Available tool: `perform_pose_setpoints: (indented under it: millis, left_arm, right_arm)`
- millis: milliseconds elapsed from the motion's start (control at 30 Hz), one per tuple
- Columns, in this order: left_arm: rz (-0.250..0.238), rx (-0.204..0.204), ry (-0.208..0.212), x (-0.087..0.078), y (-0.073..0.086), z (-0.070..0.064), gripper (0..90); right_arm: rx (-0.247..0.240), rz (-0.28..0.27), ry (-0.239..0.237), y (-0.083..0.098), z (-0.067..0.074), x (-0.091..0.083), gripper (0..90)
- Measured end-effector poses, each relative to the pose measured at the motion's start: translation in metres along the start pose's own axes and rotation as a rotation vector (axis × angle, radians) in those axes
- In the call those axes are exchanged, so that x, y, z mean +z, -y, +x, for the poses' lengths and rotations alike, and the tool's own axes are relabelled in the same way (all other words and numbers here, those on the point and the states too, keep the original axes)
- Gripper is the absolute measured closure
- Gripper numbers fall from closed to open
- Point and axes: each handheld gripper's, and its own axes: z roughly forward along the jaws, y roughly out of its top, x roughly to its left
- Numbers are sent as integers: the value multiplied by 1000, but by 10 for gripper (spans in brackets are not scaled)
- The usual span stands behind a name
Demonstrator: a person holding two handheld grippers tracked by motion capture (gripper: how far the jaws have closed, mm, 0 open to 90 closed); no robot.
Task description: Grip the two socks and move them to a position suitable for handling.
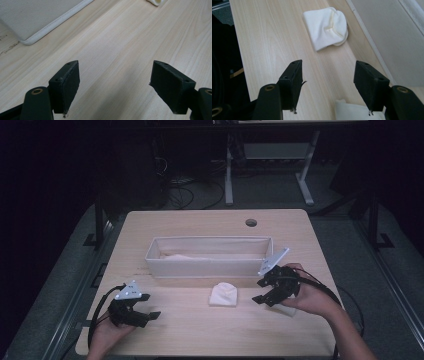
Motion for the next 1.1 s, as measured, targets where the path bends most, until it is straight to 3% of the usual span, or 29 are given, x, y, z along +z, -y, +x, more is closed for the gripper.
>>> perform_pose_setpoints:
  millis: [467, 1100]
  left_arm:
    - [-3, 4, 2, -1, 0, 1, 230]
    - [-6, -1, 7, -2, 0, 1, 230]
  right_arm:
    - [-54, 52, -63, -32, -2, 27, 415]
    - [-97, 106, -98, -58, -2, 58, 445]
